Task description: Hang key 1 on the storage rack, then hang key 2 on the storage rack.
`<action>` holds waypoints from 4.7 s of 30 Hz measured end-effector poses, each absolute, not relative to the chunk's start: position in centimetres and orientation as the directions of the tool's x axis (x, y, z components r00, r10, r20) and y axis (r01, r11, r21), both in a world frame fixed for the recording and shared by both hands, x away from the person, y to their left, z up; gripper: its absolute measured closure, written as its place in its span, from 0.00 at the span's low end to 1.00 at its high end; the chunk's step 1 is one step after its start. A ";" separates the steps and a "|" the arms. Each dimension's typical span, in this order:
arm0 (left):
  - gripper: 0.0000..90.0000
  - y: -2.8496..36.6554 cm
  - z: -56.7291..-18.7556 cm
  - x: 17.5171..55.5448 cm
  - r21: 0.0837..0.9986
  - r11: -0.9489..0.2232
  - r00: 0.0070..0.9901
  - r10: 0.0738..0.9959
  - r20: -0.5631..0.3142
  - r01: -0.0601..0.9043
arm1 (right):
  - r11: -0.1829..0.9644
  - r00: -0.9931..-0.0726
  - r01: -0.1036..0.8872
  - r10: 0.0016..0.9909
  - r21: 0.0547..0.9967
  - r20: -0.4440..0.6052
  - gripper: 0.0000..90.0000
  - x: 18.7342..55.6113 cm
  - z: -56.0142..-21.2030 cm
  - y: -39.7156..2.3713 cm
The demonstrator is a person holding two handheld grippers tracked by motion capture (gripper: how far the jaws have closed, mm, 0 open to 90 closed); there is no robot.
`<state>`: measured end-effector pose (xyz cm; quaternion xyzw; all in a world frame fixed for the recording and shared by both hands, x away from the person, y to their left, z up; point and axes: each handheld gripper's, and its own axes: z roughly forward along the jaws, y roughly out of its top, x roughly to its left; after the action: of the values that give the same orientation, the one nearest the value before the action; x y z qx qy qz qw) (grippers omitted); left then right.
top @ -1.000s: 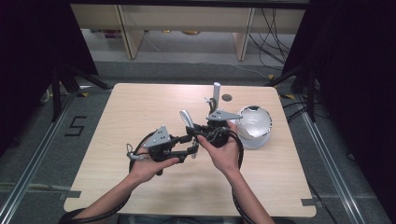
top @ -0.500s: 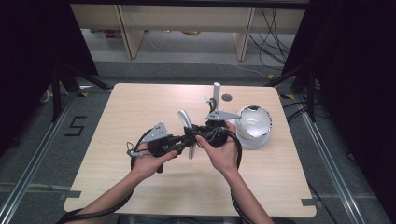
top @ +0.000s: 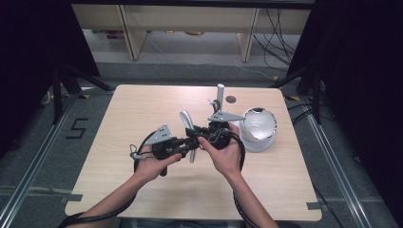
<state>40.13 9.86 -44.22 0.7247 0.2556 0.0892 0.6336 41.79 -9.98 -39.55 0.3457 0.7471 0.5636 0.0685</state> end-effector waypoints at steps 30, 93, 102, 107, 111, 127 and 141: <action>0.84 11.3 -42.8 40.6 0.979 0.022 0.811 0.556 -0.180 0.202 | -0.033 -0.645 0.385 0.705 0.922 0.294 0.58 37.4 -38.7 -18.6; 0.84 10.1 -41.4 51.7 0.977 0.109 0.732 0.648 -0.212 0.185 | -0.173 -0.387 0.556 0.811 0.813 0.438 0.55 35.0 -48.5 -25.8; 0.84 9.1 -41.8 53.0 0.975 0.120 0.724 0.654 -0.219 0.187 | -0.181 -0.396 0.555 0.801 0.812 0.449 0.55 35.0 -48.7 -25.8; 0.84 8.7 -41.8 53.6 0.973 0.131 0.717 0.659 -0.228 0.188 | -0.170 -0.406 0.539 0.806 0.825 0.431 0.55 35.2 -48.9 -25.8; 0.84 8.3 -41.7 54.0 0.974 0.131 0.712 0.666 -0.223 0.183 | -0.161 -0.411 0.542 0.805 0.825 0.427 0.55 35.2 -49.0 -25.7; 0.84 6.9 -41.5 54.4 0.972 0.150 0.714 0.660 -0.233 0.179 | -0.160 -0.399 0.549 0.812 0.820 0.426 0.55 35.2 -48.9 -25.9; 0.84 6.4 -41.9 54.5 0.975 0.133 0.708 0.671 -0.220 0.177 | -0.176 -0.395 0.563 0.800 0.807 0.450 0.54 35.2 -49.0 -25.6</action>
<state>54.54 6.38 -41.90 0.6322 0.3355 0.1833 0.6739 35.20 -25.62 -49.02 0.5389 0.6325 0.5455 0.1088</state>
